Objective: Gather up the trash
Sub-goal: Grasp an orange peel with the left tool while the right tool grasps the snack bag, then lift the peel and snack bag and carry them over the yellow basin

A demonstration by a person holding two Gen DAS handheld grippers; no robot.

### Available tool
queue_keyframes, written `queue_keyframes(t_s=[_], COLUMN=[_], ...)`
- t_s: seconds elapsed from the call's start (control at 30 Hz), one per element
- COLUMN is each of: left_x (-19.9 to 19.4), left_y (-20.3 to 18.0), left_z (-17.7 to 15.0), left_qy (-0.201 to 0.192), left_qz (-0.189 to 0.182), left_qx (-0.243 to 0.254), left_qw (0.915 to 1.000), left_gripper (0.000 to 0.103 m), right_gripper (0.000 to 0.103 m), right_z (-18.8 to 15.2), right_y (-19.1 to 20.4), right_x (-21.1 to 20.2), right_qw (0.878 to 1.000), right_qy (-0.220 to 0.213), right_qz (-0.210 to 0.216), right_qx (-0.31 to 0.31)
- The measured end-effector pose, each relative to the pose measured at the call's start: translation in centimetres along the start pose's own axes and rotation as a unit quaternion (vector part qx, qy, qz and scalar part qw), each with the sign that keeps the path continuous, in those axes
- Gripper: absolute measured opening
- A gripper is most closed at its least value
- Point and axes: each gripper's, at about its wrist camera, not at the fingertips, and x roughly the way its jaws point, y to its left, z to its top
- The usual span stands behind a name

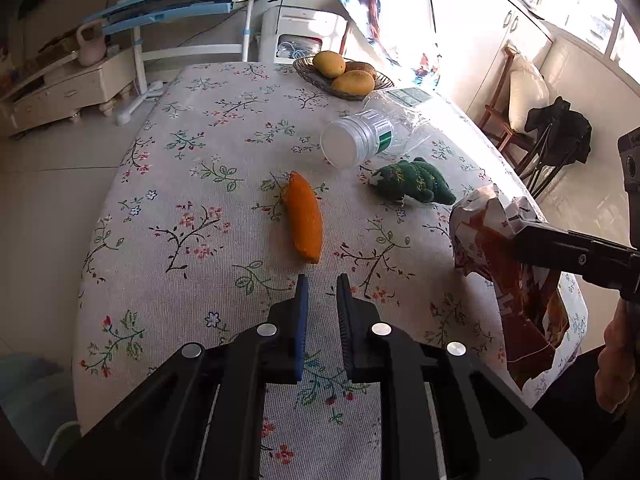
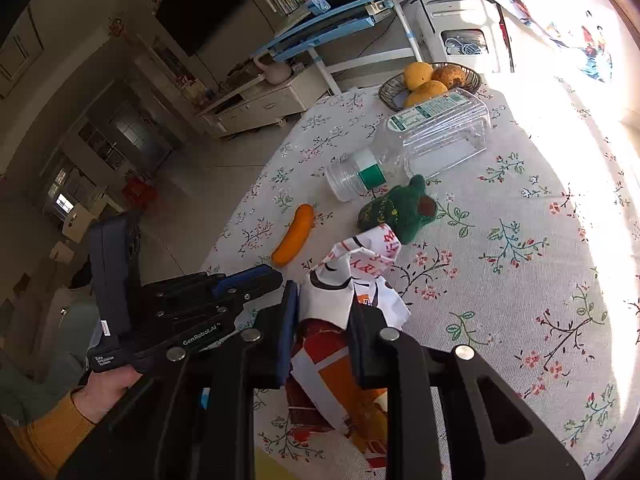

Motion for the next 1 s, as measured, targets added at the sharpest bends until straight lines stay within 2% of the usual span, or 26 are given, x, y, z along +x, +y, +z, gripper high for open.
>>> queue_keyframes(t_s=[0.13,0.2,0.23,0.27,0.3,0.43,0.53,0.57,0.6,0.67,0.7,0.73,0.77,1.0], left_x=[-0.7,-0.8,-0.8,-0.7,-0.5,1.2,2.6,3.0,3.3,3.9,4.0,4.1,4.1,1.3], left_y=[0.8,1.1,1.3,1.1,0.9,0.3,0.3,0.4,0.3,-0.1,-0.4,-0.7,-0.9,-0.5], left_z=[-0.6,-0.4,0.0,0.3,0.7,2.6,3.6,3.8,3.9,4.0,4.0,4.0,4.0,2.9], left_qy=[-0.003,-0.007,-0.010,-0.015,-0.021,-0.028,-0.027,-0.025,-0.024,-0.019,-0.019,-0.016,-0.013,-0.041], left_qz=[0.004,0.005,0.006,0.010,0.016,0.043,0.060,0.062,0.062,0.058,0.059,0.059,0.057,0.017], left_qx=[-0.009,-0.024,-0.026,-0.024,-0.019,0.001,0.000,-0.001,-0.002,0.005,0.015,0.026,0.035,0.010], left_qw=[0.9999,0.9997,0.9996,0.9995,0.9995,0.9987,0.9978,0.9978,0.9978,0.9981,0.9980,0.9978,0.9977,0.9990], left_gripper=[0.014,0.017,0.022,0.029,0.032,0.043,0.045,0.045,0.045,0.044,0.038,0.024,0.017,0.015], right_gripper=[0.023,0.028,0.032,0.046,0.053,0.056,0.057,0.054,0.045,0.044,0.042,0.037,0.016,0.012], right_z=[-0.9,-0.9,-1.0,-1.1,-1.3,-1.7,-2.3,-2.4,-2.4,-2.5,-2.5,-2.4,-2.3,-1.4], right_y=[0.9,1.1,1.3,1.5,1.7,2.3,2.3,2.4,2.6,2.9,3.0,3.0,3.0,1.6], right_x=[-0.5,-0.3,-0.2,0.0,0.2,1.8,3.2,3.5,3.7,4.2,4.2,4.2,4.1,2.0], right_qw=[1.000,1.000,1.000,0.999,0.999,0.994,0.989,0.988,0.987,0.986,0.985,0.986,0.987,0.996], right_qy=[-0.009,-0.008,-0.006,-0.005,-0.004,0.020,0.040,0.044,0.046,0.050,0.051,0.051,0.050,0.008], right_qz=[-0.021,-0.022,-0.024,-0.030,-0.044,-0.092,-0.113,-0.114,-0.112,-0.110,-0.109,-0.104,-0.092,-0.060], right_qx=[-0.005,-0.005,-0.006,-0.010,-0.019,-0.064,-0.088,-0.095,-0.104,-0.117,-0.122,-0.123,-0.121,-0.061])
